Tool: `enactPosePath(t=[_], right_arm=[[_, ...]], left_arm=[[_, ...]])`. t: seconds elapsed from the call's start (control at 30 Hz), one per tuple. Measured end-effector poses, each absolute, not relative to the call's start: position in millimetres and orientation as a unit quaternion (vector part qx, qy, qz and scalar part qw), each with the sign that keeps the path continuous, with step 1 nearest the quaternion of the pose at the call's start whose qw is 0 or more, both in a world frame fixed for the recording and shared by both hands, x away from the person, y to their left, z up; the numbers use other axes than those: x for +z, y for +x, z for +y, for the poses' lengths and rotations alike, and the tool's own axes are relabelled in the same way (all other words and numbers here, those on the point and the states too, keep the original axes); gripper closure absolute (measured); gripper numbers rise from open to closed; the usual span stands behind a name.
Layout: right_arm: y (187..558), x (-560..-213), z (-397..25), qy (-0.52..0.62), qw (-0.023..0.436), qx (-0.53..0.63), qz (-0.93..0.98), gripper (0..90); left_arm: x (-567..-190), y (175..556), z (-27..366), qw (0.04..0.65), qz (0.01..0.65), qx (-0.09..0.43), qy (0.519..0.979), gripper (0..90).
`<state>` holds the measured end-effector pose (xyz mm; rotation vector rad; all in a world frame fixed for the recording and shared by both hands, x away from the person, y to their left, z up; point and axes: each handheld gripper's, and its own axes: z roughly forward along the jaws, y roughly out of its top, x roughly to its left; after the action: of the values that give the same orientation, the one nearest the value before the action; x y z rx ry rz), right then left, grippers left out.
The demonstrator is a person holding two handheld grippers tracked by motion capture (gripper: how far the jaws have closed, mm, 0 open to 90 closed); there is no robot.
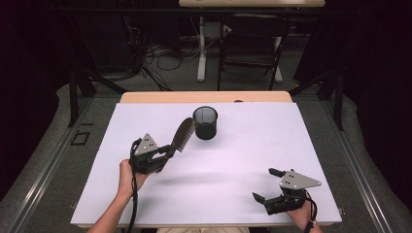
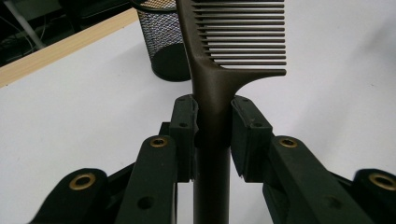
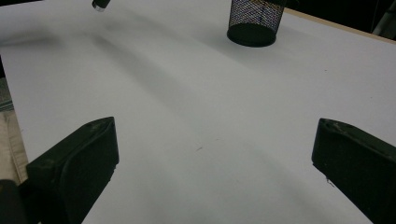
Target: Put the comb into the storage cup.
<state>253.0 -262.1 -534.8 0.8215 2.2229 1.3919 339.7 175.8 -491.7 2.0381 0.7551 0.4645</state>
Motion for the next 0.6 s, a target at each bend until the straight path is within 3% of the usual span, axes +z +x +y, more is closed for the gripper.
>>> enactPosePath(t=[0.6], right_arm=[[253.3, -535.0, -262.4, 0.292, 0.196, 0.499, 0.792, 0.2]], left_arm=[[-493.1, 342.6, 166.8, 0.464, 0.301, 0.201, 0.809, 72.1]])
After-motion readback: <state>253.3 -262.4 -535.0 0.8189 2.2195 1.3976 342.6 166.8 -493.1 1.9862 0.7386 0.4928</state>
